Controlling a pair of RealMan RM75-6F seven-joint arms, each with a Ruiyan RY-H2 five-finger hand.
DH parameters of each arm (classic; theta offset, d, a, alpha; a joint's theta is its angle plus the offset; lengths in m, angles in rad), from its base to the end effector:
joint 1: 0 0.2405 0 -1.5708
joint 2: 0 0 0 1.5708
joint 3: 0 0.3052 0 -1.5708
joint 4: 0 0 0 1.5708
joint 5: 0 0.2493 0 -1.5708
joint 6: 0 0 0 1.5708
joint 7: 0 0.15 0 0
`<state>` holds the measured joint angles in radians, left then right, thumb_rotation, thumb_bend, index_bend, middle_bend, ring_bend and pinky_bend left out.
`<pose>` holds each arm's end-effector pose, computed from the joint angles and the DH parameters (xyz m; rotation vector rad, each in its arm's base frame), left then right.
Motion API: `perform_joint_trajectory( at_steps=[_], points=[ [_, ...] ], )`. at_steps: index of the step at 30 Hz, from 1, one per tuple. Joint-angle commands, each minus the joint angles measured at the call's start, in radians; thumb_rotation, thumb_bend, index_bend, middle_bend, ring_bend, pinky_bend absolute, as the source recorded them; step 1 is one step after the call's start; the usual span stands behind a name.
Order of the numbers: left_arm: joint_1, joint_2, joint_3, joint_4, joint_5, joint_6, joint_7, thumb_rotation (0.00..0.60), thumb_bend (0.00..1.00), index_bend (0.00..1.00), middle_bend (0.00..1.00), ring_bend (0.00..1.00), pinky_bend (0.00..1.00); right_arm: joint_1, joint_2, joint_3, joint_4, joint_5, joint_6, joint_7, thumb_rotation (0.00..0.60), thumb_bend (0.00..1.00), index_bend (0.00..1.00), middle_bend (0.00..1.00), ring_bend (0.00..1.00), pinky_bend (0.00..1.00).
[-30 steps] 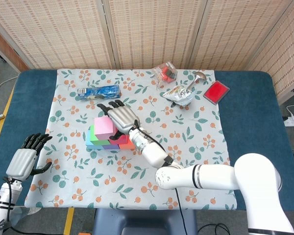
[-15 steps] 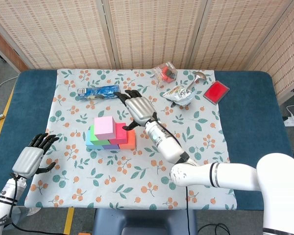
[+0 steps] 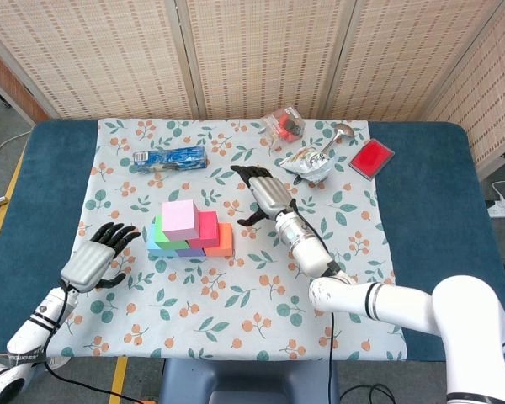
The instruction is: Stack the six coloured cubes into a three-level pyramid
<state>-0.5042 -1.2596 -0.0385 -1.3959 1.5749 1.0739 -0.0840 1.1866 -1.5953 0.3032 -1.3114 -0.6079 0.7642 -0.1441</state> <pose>-0.3142 0.3378 0.0551 -1.9030 -0.8583 -0.8890 -0.0348 -0.4950 -0.0625 1.7594 -1.3373 1.1046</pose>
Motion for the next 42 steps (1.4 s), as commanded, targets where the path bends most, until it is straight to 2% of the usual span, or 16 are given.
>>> perform_joint_trajectory(
  at_steps=[1, 12, 42],
  points=[
    [-0.011, -0.007, 0.002, -0.002, 0.001, -0.011, 0.013, 0.600, 0.29, 0.10, 0.05, 0.00, 0.06, -0.007, -0.036, 0.006, 0.040, -0.028, -0.021, 0.023, 0.600, 0.03, 0.00, 0.06, 0.00, 0.00],
    [-0.041, -0.017, 0.007, -0.006, -0.010, -0.035, 0.040, 0.600, 0.29, 0.10, 0.05, 0.00, 0.06, -0.001, -0.101, 0.038, 0.104, -0.069, -0.049, 0.047, 0.600, 0.03, 0.00, 0.05, 0.00, 0.00],
    [-0.080, -0.017, 0.015, -0.002, -0.031, -0.055, 0.059, 0.600, 0.29, 0.10, 0.05, 0.00, 0.05, 0.013, -0.155, 0.073, 0.119, -0.076, -0.042, -0.001, 0.600, 0.03, 0.00, 0.05, 0.00, 0.00]
  ],
)
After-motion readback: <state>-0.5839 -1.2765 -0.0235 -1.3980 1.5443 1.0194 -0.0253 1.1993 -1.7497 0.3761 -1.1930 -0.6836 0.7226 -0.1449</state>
